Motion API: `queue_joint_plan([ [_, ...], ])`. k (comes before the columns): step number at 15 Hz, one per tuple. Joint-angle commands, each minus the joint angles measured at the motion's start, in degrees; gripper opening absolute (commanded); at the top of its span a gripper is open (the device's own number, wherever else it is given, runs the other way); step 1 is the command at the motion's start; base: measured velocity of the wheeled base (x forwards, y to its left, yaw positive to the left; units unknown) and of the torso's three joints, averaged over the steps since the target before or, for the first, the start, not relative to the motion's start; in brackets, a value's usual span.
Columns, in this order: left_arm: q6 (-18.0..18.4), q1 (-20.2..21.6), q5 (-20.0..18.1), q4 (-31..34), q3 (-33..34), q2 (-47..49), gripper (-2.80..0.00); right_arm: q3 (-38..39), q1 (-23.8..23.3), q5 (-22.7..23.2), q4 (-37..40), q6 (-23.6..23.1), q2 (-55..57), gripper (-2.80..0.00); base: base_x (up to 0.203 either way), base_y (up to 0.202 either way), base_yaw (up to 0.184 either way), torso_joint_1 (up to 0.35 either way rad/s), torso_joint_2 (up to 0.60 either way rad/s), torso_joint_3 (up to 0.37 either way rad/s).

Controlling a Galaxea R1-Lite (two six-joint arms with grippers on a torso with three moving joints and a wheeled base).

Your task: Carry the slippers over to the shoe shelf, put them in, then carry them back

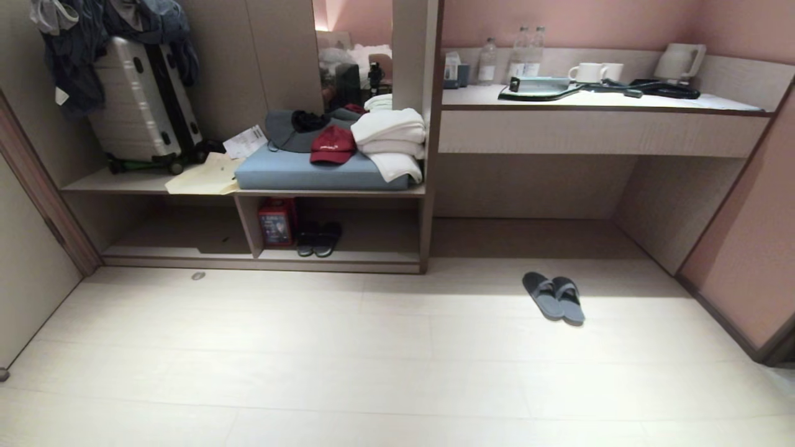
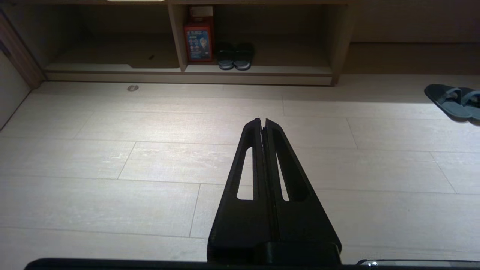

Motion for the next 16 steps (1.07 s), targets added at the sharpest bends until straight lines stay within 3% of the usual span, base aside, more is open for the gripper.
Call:
queue_joint_plan([
  [1,-0.03,0.00,0.01,-0.01,0.00,0.05,-2.80,0.09,0.02,-0.01,0.00,0.00,0.00,-2.80,-0.198,0.000,0.001,0.011,0.00,0.002],
  [16,-0.03,0.09,0.01,-0.01,0.09,0.05,-2.80,0.09,0.02,-0.01,0.00,0.00,0.00,-2.80,-0.197,0.000,0.001,0.004,0.00,0.002],
])
